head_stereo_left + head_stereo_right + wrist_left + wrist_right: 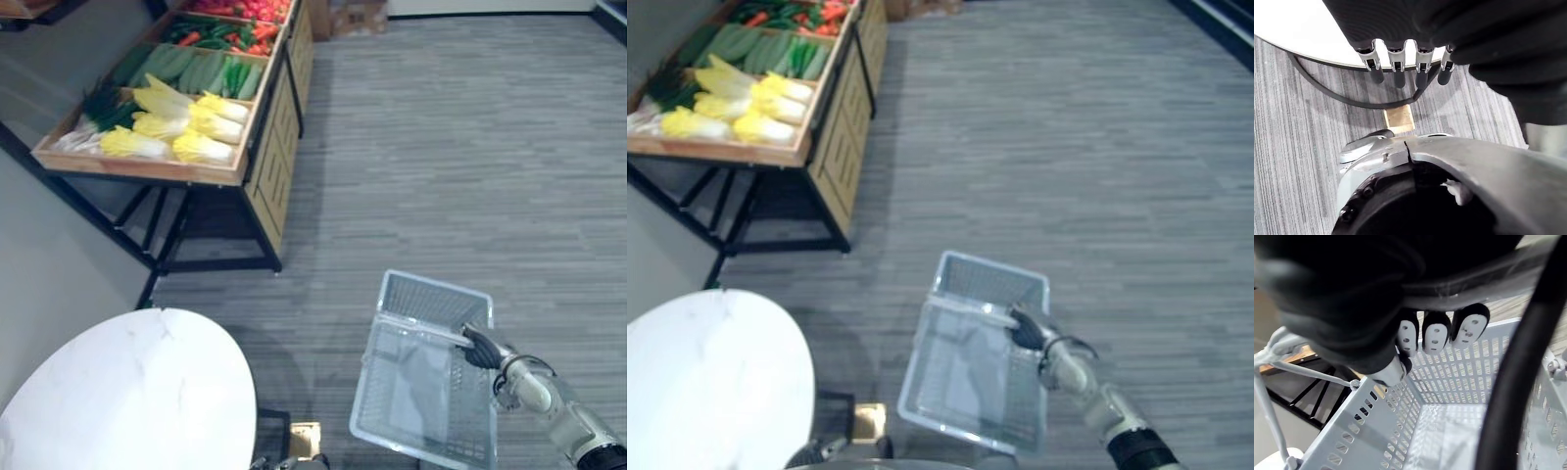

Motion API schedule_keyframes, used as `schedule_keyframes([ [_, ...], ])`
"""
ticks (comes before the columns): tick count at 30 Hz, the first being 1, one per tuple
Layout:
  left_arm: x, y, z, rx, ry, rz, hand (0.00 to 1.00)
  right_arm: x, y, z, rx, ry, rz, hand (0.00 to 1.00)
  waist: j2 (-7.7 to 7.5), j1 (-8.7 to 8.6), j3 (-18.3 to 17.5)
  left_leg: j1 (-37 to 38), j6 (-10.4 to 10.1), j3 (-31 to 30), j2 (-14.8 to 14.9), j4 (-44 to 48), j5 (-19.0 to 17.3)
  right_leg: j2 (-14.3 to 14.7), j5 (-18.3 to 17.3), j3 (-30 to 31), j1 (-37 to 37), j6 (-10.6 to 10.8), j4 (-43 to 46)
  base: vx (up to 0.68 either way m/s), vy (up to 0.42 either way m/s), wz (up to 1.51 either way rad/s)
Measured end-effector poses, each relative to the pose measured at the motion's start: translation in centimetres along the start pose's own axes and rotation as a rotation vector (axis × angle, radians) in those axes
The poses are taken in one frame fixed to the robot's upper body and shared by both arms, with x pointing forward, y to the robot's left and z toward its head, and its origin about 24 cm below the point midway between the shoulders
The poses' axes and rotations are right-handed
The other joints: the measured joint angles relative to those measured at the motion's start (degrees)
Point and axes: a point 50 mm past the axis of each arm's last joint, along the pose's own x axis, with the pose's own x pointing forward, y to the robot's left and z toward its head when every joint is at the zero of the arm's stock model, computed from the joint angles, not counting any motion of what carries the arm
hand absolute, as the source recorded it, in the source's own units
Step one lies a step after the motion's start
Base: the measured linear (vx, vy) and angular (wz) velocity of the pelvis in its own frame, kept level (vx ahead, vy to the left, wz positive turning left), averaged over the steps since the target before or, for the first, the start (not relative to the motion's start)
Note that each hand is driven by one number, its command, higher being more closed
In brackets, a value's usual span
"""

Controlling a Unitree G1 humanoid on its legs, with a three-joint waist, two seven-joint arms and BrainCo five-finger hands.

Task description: Pick vegetable in the basket

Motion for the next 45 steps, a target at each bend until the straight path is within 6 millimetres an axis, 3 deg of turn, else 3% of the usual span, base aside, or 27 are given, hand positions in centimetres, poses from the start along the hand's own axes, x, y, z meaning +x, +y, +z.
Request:
schedule_keyframes([
  [3,0.0,0.0,0.0,0.013,-0.001,-0.002,0.00,0.1,-0.5,-0.3,-0.002,0.017,-0.035,1.00,-0.17,0.01,0.8,1.6,0.8,2.3,-0.2,-0.1,-0.5,0.2,-2.5,-0.2,-6.4,-1.5,13.2,-0.02,0.050,-0.48],
  [5,0.0,0.5,-0.1,0.027,0.002,0.008,0.00,0.2,-0.9,-0.5,0.004,0.043,-0.079,1.00,-1.22,-0.41,2.5,5.6,2.6,3.6,-0.8,-0.1,-2.5,-1.4,-2.9,-3.9,-9.1,-2.0,24.6,-0.15,0.052,-0.36],
  [7,-0.2,0.8,-0.6,0.046,0.013,0.016,0.00,0.2,-0.5,-0.4,0.016,0.044,-0.079,1.00,-1.87,-1.60,2.5,7.1,3.2,3.4,-1.7,-0.7,-3.0,-3.5,-3.1,-6.5,-9.1,-2.1,25.3,-0.08,0.054,-0.11],
  [8,-0.1,1.1,-0.4,0.061,0.010,0.020,0.00,0.2,0.0,-0.1,0.037,0.037,-0.076,1.00,-3.14,-2.78,2.6,6.8,3.8,3.4,-2.2,-1.2,-2.6,-4.2,-3.8,-7.8,-9.2,-2.6,24.5,-0.01,0.065,-0.03],
  [10,0.0,1.9,-0.1,0.081,0.005,0.035,0.00,0.4,0.4,0.2,0.063,0.034,-0.085,1.00,-3.74,-3.14,2.9,6.2,4.1,3.3,-2.1,-1.5,-2.4,-3.7,-3.9,-8.3,-9.3,-2.8,19.6,0.05,0.024,-0.09],
  [13,0.4,1.8,1.6,0.097,-0.037,0.033,0.00,0.2,-0.4,-0.4,0.075,0.062,-0.130,1.00,-3.01,-3.20,3.4,5.9,3.5,3.1,-0.6,-1.8,-2.7,-3.7,-3.2,-8.3,-9.9,-2.2,11.1,0.14,-0.049,0.02],
  [14,0.6,2.0,2.9,0.099,-0.079,0.047,0.00,0.0,-1.0,-0.8,0.079,0.084,-0.169,1.00,-2.50,-3.21,3.8,6.9,2.3,2.3,0.7,-2.0,-3.4,-3.8,-2.3,-8.6,-10.3,-1.2,6.4,0.31,-0.157,0.34],
  [16,0.8,2.4,3.6,0.103,-0.101,0.067,0.00,0.0,-1.1,-1.0,0.081,0.100,-0.186,1.00,-3.45,-3.42,3.9,8.8,-0.6,1.4,1.2,-2.5,-4.1,-4.8,-2.1,-9.1,-10.8,-0.9,3.7,0.33,-0.212,0.37],
  [17,0.8,2.5,3.6,0.102,-0.099,0.075,0.00,-0.2,-0.9,-1.2,0.082,0.113,-0.187,1.00,-3.29,-3.64,3.9,10.2,-1.8,0.7,2.1,-3.0,-4.9,-4.8,3.3,-9.2,-10.8,-0.6,5.2,0.39,-0.288,0.32],
  [18,0.9,1.7,4.2,0.091,-0.118,0.059,0.00,-0.3,-1.5,-1.6,0.091,0.135,-0.222,1.00,-0.04,-3.87,3.6,10.4,-2.1,-0.5,5.4,-2.7,-4.6,-2.1,1.3,-11.0,-11.6,-1.4,9.3,0.40,-0.289,0.29],
  [19,0.9,1.5,4.4,0.082,-0.127,0.057,0.00,-0.2,-1.7,-1.6,0.093,0.135,-0.231,1.00,0.51,-3.90,3.4,9.6,-1.8,-1.5,6.4,-1.5,-3.9,-1.5,-0.1,-11.2,-12.4,-2.5,11.4,0.40,-0.297,0.13],
  [22,0.9,0.8,4.3,0.064,-0.126,0.046,0.00,-0.4,-1.7,-2.0,0.098,0.164,-0.235,1.00,0.91,-4.00,3.1,4.8,-0.4,-7.1,8.2,11.5,1.3,-0.7,-7.5,-12.9,-12.7,-4.6,19.7,0.42,-0.354,0.09],
  [23,0.8,0.5,3.7,0.046,-0.110,0.043,0.00,-0.7,-1.4,-2.2,0.103,0.172,-0.227,1.00,0.86,-3.98,3.1,1.9,-0.3,-8.9,8.2,18.9,5.7,-0.6,-10.1,-13.2,-10.9,-5.2,21.1,0.48,-0.373,0.10],
  [24,0.7,0.7,3.4,0.024,-0.099,0.055,0.00,-1.0,-0.9,-2.5,0.107,0.185,-0.212,1.00,0.85,-3.93,3.1,-1.2,-0.3,-10.6,8.0,26.8,13.0,-0.6,-12.3,-13.4,-8.3,-5.7,21.6,0.40,-0.308,0.07],
  [25,0.7,0.8,3.1,0.019,-0.091,0.061,0.00,-1.2,-0.7,-2.5,0.108,0.189,-0.204,1.00,0.80,-3.55,3.2,-2.6,-0.3,-11.1,7.9,30.2,18.0,-0.5,-13.2,-13.4,-6.7,-6.0,21.4,0.30,-0.191,0.01],
  [26,0.5,0.7,2.5,0.011,-0.076,0.057,0.00,-1.5,-0.3,-2.8,0.107,0.199,-0.191,1.00,-0.01,-2.86,3.6,-5.8,-1.5,-10.8,8.1,38.4,19.1,-0.6,-14.6,-13.2,-3.7,-6.6,20.3,0.36,-0.202,0.00],
  [27,0.5,0.7,2.5,0.000,-0.083,0.062,0.00,-1.7,-0.1,-2.9,0.104,0.206,-0.183,1.00,0.13,-2.57,3.5,-9.9,-1.2,-10.6,7.2,45.5,15.6,-0.5,-15.4,-13.3,-0.7,-7.0,18.8,0.43,-0.231,-0.02],
  [29,0.5,0.6,2.6,-0.001,-0.086,0.061,0.00,-1.7,-0.1,-2.9,0.098,0.207,-0.175,1.00,0.16,-1.14,3.6,-14.2,-0.2,-10.1,3.7,49.5,10.8,0.2,-16.1,-12.6,3.6,-8.0,15.4,0.32,-0.141,-0.19],
  [33,0.3,0.5,2.2,-0.008,-0.085,0.060,0.00,-1.3,0.0,-2.7,0.110,0.190,-0.166,1.00,0.07,1.07,3.7,-20.4,-0.1,-4.8,-0.9,41.9,5.1,0.8,-16.1,-10.9,8.9,-7.5,12.0,0.30,-0.031,-0.41],
  [34,0.2,0.3,1.7,-0.016,-0.073,0.057,0.00,-1.1,0.2,-2.7,0.111,0.190,-0.154,1.00,0.00,1.79,3.7,-21.1,0.3,-2.7,-1.7,33.7,4.8,0.7,-16.1,-10.0,10.4,-7.5,10.8,0.32,0.048,-0.47],
  [37,0.1,0.1,1.4,-0.027,-0.063,0.054,0.00,-1.1,0.3,-2.7,0.111,0.191,-0.149,1.00,0.28,1.75,3.8,-19.7,1.6,-2.7,-2.5,15.0,6.5,0.2,-16.6,-10.2,13.2,-5.7,7.6,0.35,0.119,-0.26],
  [38,0.1,-0.1,1.1,-0.027,-0.050,0.049,0.00,-1.2,0.5,-2.8,0.111,0.199,-0.141,1.00,0.92,1.54,3.6,-18.0,1.6,-2.9,-2.4,2.6,9.5,0.1,-17.5,-10.4,15.1,-4.1,6.4,0.35,0.188,0.05],
  [39,0.1,-0.2,1.1,-0.028,-0.048,0.047,0.00,-1.4,0.7,-2.9,0.110,0.205,-0.137,1.00,1.27,1.54,3.5,-17.6,1.5,-3.0,-2.3,-0.3,10.2,0.1,-18.2,-10.6,16.0,-3.3,6.0,0.43,0.274,0.17],
  [40,0.0,-0.5,0.9,-0.034,-0.045,0.041,0.00,-1.7,0.9,-3.2,0.107,0.216,-0.126,1.00,2.14,1.51,3.5,-17.4,1.6,-3.0,-1.6,-2.6,10.0,0.5,-19.6,-11.1,18.0,-1.8,5.6,0.39,0.278,0.27],
  [41,0.0,-0.6,0.7,-0.044,-0.040,0.043,0.00,-1.7,1.3,-3.2,0.111,0.221,-0.114,1.00,2.53,1.63,3.5,-17.2,2.3,-2.2,-1.9,-1.3,14.7,-0.1,-21.0,-11.4,20.3,-0.6,5.5,0.40,0.278,0.30],
  [44,-0.1,0.1,0.5,-0.039,-0.035,0.057,0.00,-1.4,1.8,-2.8,0.110,0.204,-0.090,1.00,0.11,2.27,3.3,-17.6,4.4,0.6,-4.4,3.1,15.5,-3.2,-20.6,-10.9,21.9,-0.7,6.1,0.41,0.221,0.26],
  [45,-0.1,0.1,0.3,-0.030,-0.027,0.058,0.00,-1.1,1.8,-2.5,0.108,0.189,-0.082,1.00,-0.53,2.71,2.8,-17.6,6.8,0.8,-6.3,5.1,13.7,-5.1,-19.4,-9.8,21.1,-0.7,9.3,0.43,0.251,0.19],
])
